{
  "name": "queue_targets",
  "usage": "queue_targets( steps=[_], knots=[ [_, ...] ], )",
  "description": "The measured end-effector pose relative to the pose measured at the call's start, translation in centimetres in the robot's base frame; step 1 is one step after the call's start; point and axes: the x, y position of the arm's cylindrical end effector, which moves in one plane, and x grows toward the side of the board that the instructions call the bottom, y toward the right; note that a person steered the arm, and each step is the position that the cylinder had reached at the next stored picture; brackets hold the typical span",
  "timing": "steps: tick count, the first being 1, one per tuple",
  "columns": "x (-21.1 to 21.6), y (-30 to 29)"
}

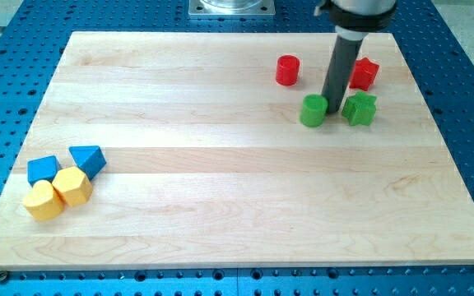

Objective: Move the green circle to the left of the green star

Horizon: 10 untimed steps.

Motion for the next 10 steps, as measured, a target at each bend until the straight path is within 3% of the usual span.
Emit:
queue_targets(
  steps=[2,4,5,6,7,8,9,10],
  knots=[
    [0.0,5.5],
    [-3.3,1.9],
    [-2.2,-4.1],
    [2.2,-5.6],
    [2.7,-1.8],
    [4.5,-4.6],
    [8.3,-1.8],
    [7.6,3.3]
  ],
)
